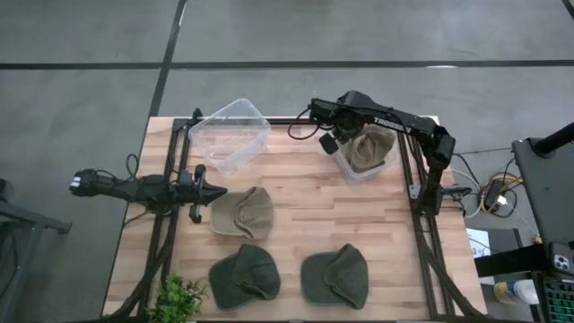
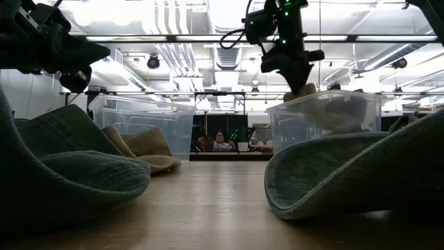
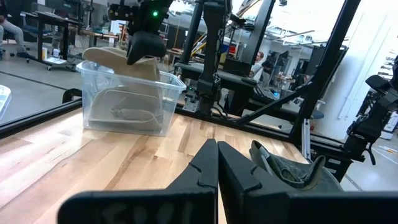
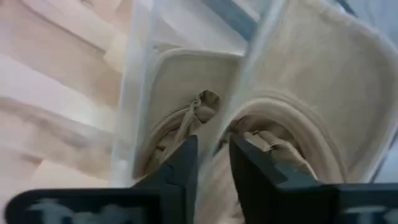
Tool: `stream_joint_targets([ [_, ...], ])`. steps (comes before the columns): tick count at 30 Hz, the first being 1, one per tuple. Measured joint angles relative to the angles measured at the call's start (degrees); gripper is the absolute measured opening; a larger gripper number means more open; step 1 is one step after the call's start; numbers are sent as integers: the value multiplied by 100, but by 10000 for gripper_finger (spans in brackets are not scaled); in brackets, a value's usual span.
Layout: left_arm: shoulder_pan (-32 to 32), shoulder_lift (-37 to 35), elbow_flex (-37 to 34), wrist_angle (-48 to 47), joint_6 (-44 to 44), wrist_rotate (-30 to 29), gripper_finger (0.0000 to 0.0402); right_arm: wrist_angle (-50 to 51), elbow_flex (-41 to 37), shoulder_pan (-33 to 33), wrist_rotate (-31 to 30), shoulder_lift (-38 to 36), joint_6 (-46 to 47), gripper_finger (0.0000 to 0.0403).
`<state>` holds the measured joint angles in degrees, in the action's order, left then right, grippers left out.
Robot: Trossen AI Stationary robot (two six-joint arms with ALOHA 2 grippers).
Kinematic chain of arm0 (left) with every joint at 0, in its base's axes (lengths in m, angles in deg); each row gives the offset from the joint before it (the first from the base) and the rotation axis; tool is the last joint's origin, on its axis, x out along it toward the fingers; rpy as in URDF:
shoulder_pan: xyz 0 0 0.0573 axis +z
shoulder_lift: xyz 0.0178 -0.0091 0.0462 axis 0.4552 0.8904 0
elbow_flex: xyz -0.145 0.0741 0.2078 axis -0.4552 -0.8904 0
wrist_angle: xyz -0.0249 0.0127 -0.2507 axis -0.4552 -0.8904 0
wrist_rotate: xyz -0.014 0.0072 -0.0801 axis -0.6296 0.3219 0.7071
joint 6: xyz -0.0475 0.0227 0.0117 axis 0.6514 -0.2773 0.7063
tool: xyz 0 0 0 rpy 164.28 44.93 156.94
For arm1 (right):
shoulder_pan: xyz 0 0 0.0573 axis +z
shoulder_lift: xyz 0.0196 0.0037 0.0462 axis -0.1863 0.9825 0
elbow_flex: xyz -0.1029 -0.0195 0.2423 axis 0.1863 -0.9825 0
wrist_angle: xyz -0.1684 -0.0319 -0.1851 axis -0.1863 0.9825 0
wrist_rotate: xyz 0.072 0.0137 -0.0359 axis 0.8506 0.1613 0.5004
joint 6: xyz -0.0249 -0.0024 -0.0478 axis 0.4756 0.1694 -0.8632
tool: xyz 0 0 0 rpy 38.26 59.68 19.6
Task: Pick & Place hat
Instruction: Put the top brown cap into the right transparent bin
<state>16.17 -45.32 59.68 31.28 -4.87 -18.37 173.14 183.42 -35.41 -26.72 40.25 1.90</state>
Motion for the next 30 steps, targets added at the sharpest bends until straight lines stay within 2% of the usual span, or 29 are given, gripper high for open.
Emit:
stream_joint_targets([
  [7, 2, 0, 1, -3, 1, 0, 3, 26, -7, 102, 557, -53, -188, 143],
  [14, 0, 0, 2, -4, 0, 1, 3, 63, 48, 158, 555, -65, -572, 168],
  [23, 1, 0, 0, -5, 0, 1, 3, 187, 359, 96, -908, -215, -997, 157],
  [30, 2, 0, 2, -7, 0, 1, 3, 348, 374, -355, -1034, -263, -768, 157],
])
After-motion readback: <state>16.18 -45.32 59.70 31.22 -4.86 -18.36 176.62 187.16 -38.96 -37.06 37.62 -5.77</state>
